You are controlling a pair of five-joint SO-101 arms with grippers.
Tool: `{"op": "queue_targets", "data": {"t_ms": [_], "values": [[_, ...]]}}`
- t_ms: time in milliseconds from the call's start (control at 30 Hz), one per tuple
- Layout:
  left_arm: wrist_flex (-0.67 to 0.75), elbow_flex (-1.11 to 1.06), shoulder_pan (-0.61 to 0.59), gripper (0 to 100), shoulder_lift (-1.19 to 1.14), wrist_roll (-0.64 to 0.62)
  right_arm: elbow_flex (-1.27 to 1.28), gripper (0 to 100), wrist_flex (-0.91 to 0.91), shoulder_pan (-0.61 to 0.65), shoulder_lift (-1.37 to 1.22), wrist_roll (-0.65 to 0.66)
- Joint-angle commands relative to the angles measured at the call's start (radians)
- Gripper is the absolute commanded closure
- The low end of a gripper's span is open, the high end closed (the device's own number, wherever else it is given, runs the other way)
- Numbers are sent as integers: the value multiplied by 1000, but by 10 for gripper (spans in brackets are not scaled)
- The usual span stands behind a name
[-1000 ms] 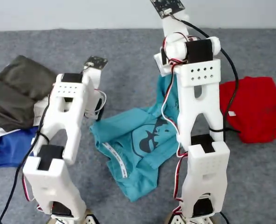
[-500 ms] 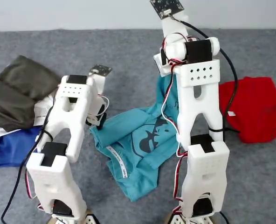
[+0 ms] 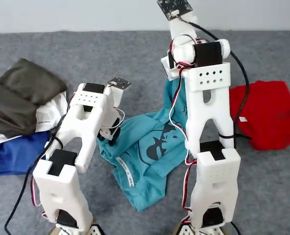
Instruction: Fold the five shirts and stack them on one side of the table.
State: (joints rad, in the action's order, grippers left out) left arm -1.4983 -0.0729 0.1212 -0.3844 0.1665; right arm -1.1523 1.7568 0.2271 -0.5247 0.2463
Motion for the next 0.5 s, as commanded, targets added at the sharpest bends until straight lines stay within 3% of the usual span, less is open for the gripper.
{"op": "queue_targets", "data": {"t_ms": [0, 167, 467], "values": [[-8, -2, 12, 885, 8, 9, 0, 990, 39, -2, 7, -8], [-31, -2, 37, 885, 17, 5, 0, 990, 39, -5, 7, -8], [-71, 2, 192, 885, 18, -31, 0, 990, 39, -8, 7, -6]]}}
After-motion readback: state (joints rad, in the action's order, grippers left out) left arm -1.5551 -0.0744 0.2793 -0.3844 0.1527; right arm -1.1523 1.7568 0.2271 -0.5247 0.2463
